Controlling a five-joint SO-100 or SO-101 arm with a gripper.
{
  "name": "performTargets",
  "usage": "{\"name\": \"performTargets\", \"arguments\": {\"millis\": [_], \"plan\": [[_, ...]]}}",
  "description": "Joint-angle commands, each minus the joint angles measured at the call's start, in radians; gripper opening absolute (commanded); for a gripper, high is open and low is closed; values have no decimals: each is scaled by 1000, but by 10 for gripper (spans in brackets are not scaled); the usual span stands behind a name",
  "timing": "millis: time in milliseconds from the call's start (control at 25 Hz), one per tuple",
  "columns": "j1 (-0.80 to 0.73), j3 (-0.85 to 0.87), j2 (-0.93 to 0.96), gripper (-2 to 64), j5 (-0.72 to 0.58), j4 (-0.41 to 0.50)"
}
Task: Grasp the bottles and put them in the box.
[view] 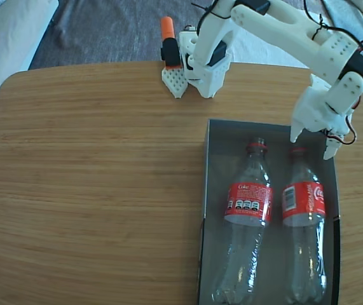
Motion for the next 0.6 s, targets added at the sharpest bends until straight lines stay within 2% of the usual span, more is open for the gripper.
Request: {"name": "performTargets", "arguments": {"millis": [0,120,240,560], "plan": [[32,-15,89,340,2,-2],[98,-37,95,339,3,3],[230,-78,95,322,12,14],[703,-121,94,107,12,5]]}}
